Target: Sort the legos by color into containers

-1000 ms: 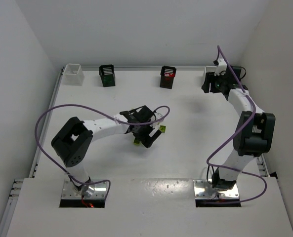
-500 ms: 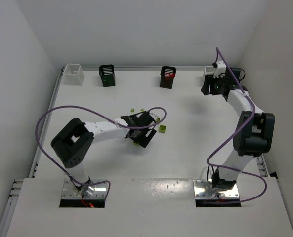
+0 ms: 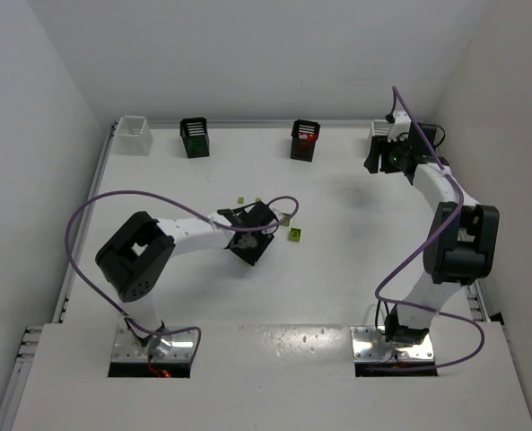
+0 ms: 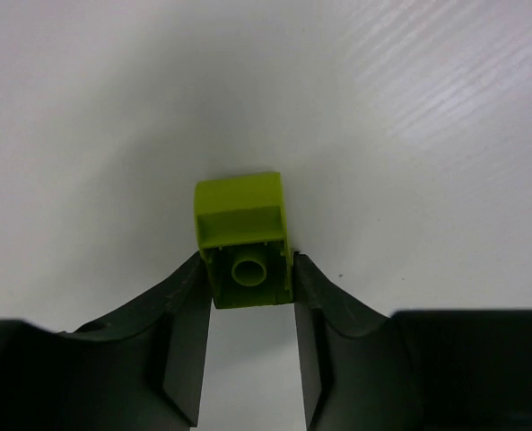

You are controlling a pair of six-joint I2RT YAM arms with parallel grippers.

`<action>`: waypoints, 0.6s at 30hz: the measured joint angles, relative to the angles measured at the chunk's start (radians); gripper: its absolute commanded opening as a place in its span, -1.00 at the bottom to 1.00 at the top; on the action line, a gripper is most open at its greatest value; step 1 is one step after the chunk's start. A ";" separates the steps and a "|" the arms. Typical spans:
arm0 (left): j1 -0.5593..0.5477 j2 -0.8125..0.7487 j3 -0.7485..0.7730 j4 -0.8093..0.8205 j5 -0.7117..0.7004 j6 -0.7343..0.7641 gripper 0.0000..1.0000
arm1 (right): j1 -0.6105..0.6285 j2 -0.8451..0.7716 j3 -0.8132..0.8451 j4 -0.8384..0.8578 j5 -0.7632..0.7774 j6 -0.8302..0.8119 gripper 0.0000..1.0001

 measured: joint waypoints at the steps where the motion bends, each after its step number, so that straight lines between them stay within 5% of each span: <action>1: 0.004 0.008 0.011 -0.010 0.011 0.010 -0.30 | 0.000 0.000 0.000 0.000 -0.003 0.000 0.26; 9: 0.138 0.056 0.117 -0.042 0.042 0.063 -0.70 | 0.007 0.001 0.006 -0.001 -0.066 0.000 0.26; 18: 0.537 0.064 0.398 -0.053 0.098 0.138 -0.67 | 0.113 0.008 0.058 -0.014 -0.144 -0.061 0.21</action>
